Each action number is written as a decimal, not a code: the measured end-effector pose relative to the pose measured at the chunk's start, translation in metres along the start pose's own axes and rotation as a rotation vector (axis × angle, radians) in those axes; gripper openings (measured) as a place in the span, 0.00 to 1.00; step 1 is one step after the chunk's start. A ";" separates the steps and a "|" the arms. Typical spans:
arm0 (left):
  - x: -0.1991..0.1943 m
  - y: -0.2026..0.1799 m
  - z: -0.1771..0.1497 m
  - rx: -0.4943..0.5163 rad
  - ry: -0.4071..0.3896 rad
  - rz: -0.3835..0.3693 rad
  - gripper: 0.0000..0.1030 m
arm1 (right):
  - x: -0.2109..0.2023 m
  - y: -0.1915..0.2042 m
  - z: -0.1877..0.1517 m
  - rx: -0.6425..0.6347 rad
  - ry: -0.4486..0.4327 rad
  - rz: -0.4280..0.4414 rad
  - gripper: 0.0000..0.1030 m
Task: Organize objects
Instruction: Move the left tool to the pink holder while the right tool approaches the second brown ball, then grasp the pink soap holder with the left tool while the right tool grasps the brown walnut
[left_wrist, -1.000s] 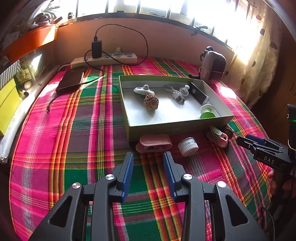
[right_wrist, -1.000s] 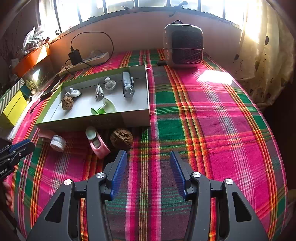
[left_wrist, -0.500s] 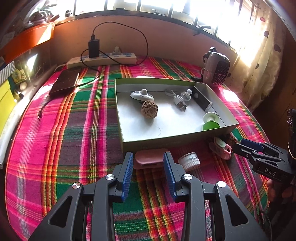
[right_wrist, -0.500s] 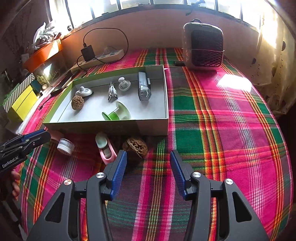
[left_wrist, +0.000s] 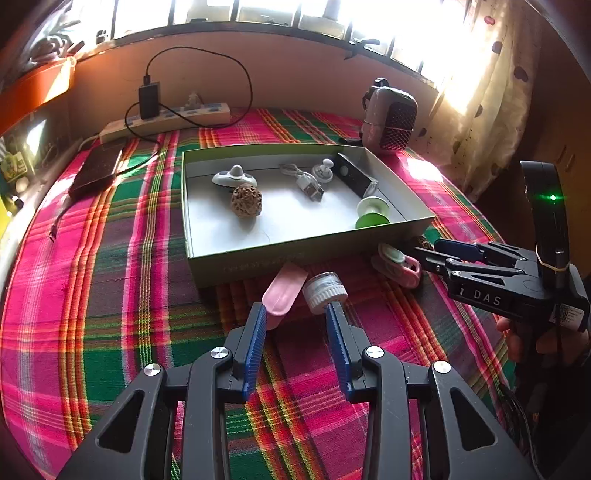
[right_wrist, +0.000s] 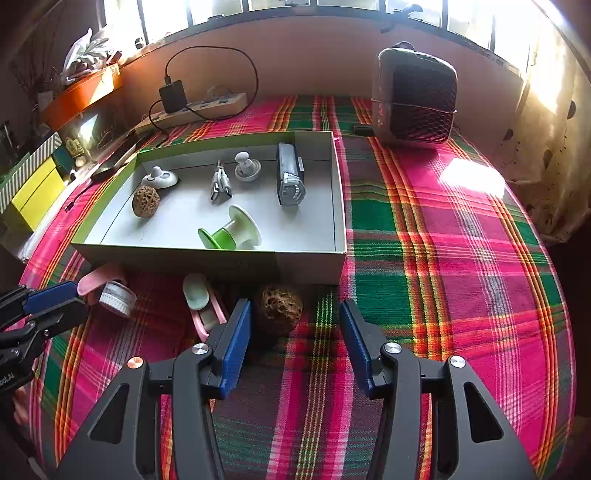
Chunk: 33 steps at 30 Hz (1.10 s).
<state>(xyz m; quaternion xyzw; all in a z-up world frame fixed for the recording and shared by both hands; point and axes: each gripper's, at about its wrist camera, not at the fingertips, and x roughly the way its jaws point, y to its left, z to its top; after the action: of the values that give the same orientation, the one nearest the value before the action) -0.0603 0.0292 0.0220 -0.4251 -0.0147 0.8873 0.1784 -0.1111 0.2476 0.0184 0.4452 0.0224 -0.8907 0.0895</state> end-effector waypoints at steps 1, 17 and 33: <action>-0.001 -0.001 -0.001 0.009 -0.003 0.007 0.31 | 0.000 0.000 0.000 -0.002 0.000 -0.003 0.48; 0.012 0.006 0.013 0.060 0.004 0.059 0.31 | 0.008 0.001 0.000 -0.025 0.006 -0.050 0.48; 0.035 -0.001 0.016 0.060 0.058 0.062 0.31 | 0.010 -0.002 0.002 -0.021 -0.001 -0.049 0.48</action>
<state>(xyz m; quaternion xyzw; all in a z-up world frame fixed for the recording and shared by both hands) -0.0918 0.0434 0.0062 -0.4455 0.0301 0.8796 0.1638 -0.1189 0.2478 0.0115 0.4431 0.0428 -0.8925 0.0725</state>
